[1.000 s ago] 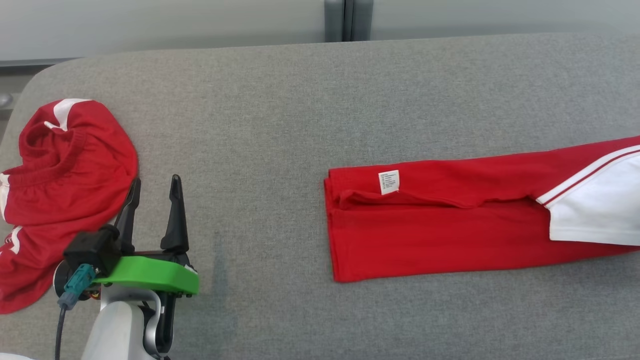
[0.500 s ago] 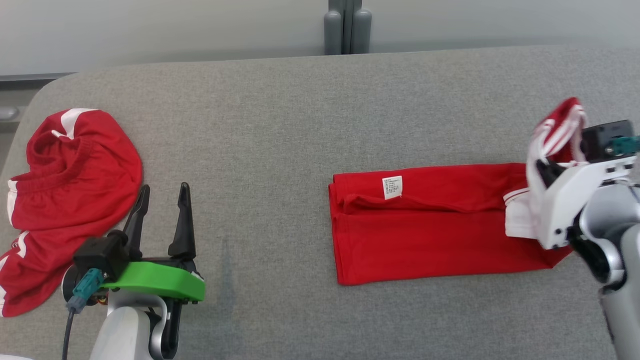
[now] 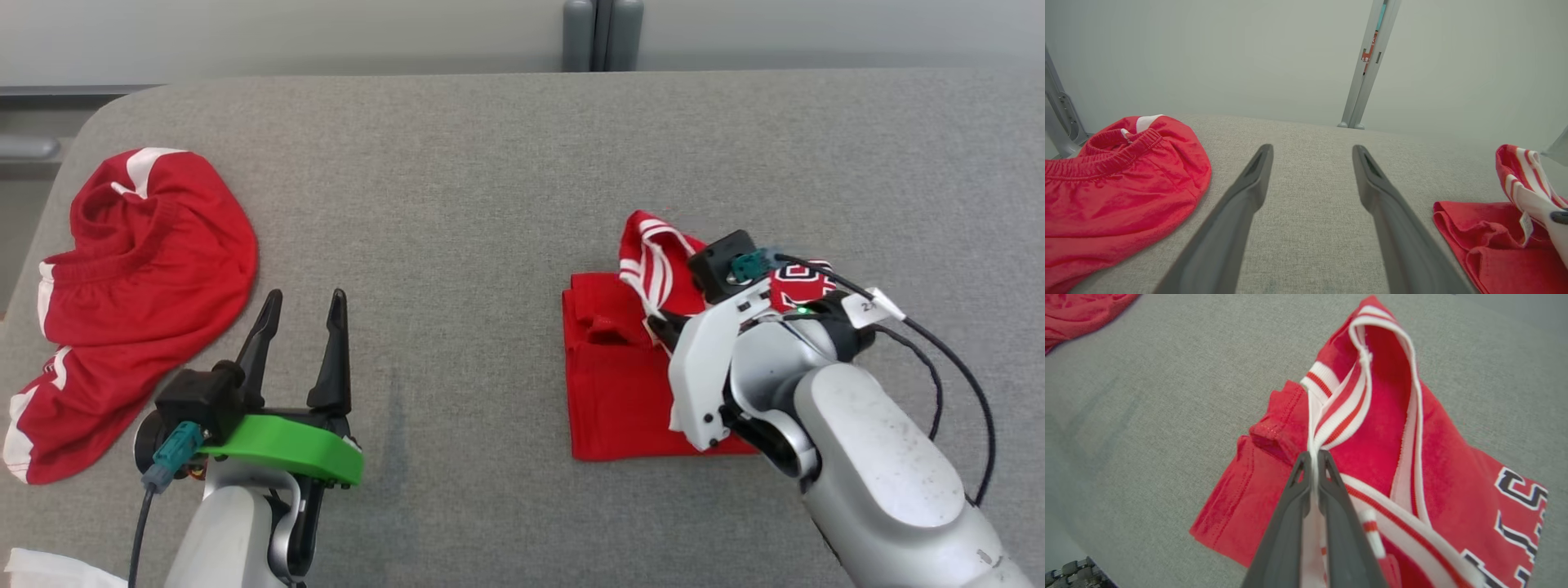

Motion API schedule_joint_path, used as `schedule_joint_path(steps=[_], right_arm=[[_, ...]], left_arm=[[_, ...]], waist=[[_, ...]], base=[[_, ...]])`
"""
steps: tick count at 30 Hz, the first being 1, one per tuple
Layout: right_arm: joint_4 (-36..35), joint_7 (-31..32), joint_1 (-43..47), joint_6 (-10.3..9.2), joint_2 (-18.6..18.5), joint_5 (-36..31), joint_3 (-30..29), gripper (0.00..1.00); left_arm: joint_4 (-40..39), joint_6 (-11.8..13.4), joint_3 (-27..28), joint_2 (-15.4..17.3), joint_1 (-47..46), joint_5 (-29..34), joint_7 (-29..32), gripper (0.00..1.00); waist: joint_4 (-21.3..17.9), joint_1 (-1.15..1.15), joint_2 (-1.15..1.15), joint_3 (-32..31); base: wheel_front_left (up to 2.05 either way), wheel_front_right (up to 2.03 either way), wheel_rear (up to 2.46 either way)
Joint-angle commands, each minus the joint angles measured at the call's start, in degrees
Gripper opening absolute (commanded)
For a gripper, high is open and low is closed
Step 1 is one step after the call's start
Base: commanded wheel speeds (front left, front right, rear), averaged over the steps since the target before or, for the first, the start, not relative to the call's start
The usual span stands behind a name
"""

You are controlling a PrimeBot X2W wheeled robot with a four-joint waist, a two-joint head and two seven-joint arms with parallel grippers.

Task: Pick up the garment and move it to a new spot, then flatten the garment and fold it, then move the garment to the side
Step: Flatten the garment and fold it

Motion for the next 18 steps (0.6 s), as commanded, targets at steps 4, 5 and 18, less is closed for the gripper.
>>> schedule_joint_path(steps=[4,5,18], right_arm=[[3.92,-1.38,-2.32,-0.03,1.33,1.07,2.32,0.0],[4.9,-1.63,-2.59,-0.03,1.54,1.03,2.56,0.0],[0.09,-4.32,-2.51,-0.03,5.38,16.24,4.92,1.0]], left_arm=[[0.41,-0.09,-0.7,0.55,-1.37,-0.67,-0.14,1.0],[0.45,-0.09,-0.76,0.56,-1.46,-0.75,-0.14,1.0],[0.69,-0.09,0.29,0.61,-1.04,-0.98,-0.14,1.0]], waist=[[1.28,0.0,0.0,0.75],[1.42,0.0,0.0,0.81],[1.11,0.0,0.0,0.39]], base=[[0.0,0.0,0.0],[0.0,0.0,0.0],[0.0,0.0,0.0]])
